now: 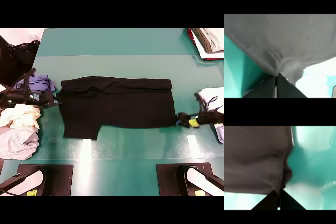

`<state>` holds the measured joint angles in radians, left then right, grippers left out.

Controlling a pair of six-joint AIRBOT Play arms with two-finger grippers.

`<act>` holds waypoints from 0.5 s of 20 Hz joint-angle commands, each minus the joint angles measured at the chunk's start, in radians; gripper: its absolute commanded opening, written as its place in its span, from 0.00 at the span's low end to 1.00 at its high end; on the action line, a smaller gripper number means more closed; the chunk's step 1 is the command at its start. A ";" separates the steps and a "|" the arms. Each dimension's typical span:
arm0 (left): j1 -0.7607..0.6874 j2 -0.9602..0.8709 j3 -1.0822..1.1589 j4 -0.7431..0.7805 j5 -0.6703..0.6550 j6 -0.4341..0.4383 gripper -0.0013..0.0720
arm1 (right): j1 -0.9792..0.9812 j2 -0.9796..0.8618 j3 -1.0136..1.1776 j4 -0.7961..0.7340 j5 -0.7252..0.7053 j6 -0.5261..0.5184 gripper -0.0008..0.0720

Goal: Fold the shirts.

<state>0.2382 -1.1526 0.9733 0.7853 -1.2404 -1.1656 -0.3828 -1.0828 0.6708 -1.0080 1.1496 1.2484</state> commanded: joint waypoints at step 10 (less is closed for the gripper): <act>0.000 0.158 1.162 -0.050 0.014 -0.098 0.05 | 0.000 0.270 0.996 0.249 -0.085 0.001 0.04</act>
<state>0.2382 -1.0153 1.8595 0.7353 -1.2602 -1.2247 -0.3832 -0.8543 1.4353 -0.7742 1.0962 1.2488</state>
